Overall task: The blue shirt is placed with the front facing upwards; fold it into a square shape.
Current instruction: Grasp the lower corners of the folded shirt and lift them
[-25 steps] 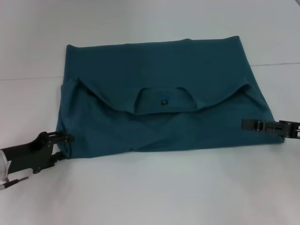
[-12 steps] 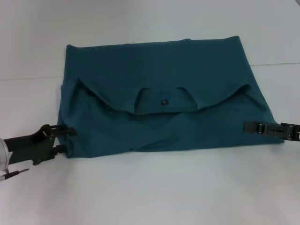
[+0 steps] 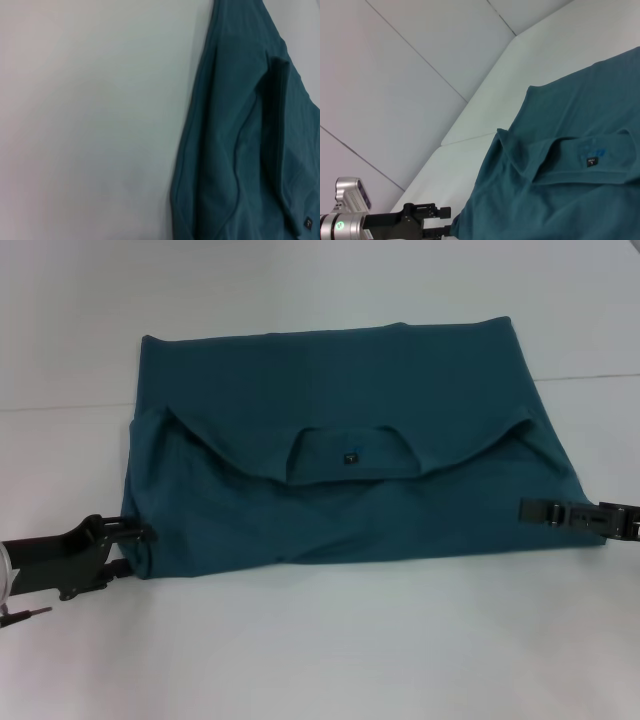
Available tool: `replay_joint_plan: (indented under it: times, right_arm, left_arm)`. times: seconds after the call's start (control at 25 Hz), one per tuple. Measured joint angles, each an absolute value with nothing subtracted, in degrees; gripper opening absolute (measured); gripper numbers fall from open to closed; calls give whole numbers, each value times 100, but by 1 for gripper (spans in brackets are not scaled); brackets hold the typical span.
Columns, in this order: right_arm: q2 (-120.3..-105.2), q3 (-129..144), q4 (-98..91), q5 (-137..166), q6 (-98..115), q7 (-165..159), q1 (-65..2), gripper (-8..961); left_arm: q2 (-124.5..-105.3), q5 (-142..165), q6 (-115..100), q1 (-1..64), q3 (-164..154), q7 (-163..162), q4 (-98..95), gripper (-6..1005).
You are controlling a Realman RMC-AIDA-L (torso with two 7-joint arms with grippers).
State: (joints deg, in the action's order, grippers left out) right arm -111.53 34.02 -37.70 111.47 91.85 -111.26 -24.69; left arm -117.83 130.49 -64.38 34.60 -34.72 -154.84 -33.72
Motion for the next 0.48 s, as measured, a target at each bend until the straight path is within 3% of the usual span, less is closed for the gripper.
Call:
replay_joint_plan:
  times: [0.48]
  right_arm:
    - [-11152,3401,-3770,11144,9185,-11122,-2436,762]
  left_arm:
    - [-11777,13068,-6393,3575,-3684,-15568,-3355,627]
